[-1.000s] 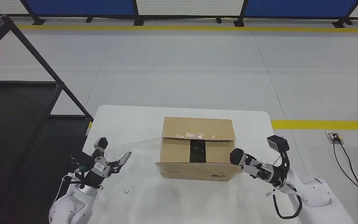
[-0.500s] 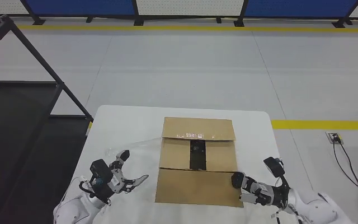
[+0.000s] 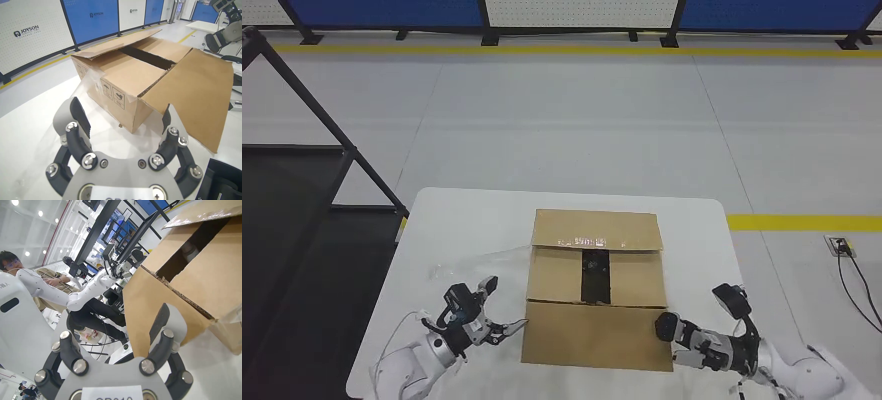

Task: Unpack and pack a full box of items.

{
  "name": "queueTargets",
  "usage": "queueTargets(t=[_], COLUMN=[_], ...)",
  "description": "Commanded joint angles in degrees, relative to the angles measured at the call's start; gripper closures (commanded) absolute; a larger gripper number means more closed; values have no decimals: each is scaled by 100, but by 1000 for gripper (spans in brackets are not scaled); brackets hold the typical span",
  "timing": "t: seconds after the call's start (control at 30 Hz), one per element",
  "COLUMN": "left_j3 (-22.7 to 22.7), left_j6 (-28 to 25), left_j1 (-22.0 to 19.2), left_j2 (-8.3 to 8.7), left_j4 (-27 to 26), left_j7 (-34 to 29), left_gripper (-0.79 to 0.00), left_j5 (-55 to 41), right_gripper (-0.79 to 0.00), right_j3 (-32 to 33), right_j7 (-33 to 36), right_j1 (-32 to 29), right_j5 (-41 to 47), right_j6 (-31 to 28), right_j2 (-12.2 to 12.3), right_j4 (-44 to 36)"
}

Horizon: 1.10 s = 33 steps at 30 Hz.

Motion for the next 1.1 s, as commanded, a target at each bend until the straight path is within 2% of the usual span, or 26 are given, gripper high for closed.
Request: queueTargets(t=[0.0,0.33,0.7,0.87,1.07], left_j3=[36,113,113,113,113], left_j6=[64,410,410,410,410], left_j1=[-33,-128,-128,-128,-128], left_j2=[5,4,4,4,4], left_j4=[55,244,244,244,244], left_j7=[16,-25,-25,-25,-25], left_gripper=[-785,-785,-785,-785,-785], left_j5=[45,-48,-48,-48,-48], right_gripper=[-785,-785,-785,-785,-785], right_j3=[-27,-444,-448,-494,-667], right_j7=[0,137,108,-210,-330], right_j1=[46,664,655,800,1259], right_j5=[89,1438,1450,1425,2203], right_j6=[0,138,176,954,2135], right_j2=[6,-83,-86,-168,-339], right_j4=[-22,324,307,153,488])
